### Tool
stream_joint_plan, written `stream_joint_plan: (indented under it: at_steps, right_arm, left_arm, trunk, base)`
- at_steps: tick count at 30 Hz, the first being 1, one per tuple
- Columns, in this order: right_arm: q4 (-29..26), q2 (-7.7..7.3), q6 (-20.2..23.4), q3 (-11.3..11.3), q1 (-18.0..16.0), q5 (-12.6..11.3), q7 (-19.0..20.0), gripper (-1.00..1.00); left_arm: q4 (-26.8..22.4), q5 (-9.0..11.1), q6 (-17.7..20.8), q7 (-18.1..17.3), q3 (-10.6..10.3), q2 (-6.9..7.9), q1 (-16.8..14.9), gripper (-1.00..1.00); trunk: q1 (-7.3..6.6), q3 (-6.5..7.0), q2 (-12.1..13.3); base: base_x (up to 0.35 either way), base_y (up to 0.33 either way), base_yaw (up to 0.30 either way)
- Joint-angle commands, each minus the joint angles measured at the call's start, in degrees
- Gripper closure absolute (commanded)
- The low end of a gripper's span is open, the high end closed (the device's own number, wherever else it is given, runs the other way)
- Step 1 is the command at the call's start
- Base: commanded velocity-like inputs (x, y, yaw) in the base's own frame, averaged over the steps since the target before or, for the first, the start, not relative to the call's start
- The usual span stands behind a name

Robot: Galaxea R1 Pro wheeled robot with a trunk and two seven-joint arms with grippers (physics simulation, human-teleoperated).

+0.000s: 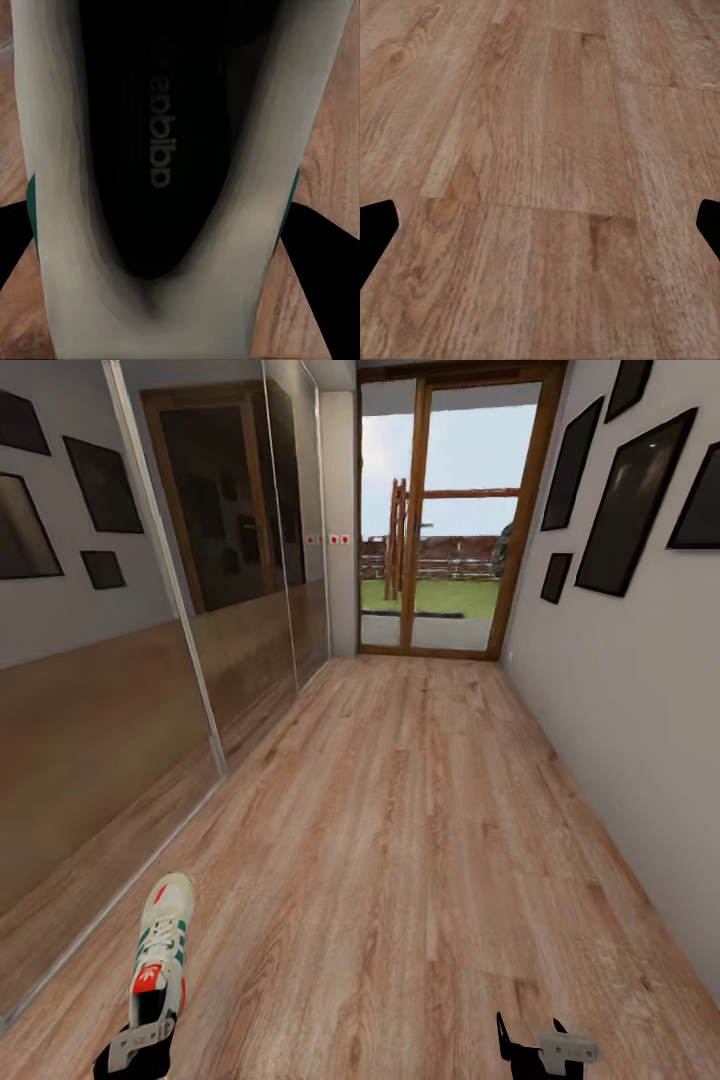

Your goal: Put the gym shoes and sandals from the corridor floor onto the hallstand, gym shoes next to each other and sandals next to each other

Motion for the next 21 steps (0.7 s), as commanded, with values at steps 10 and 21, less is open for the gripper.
stream_joint_plan:
  at_steps: [10,21]
  right_arm:
    - [0.0,0.05,-0.1,0.0,0.0,-0.2,0.1,-1.00]
    - [0.0,0.05,-0.1,0.0,0.0,-0.2,0.1,-1.00]
  left_arm:
    - [2.3,1.8,-1.2,-0.6,0.0,-0.10,-0.1,1.00]
    - [2.6,1.8,-1.3,-0.6,0.0,-0.09,-0.1,1.00]
  trunk:
    - [-0.01,-0.05,0.0]
    - [-0.01,-0.05,0.0]
  base:
    - [0.000,0.000,0.279]
    - [0.000,0.000,0.278]
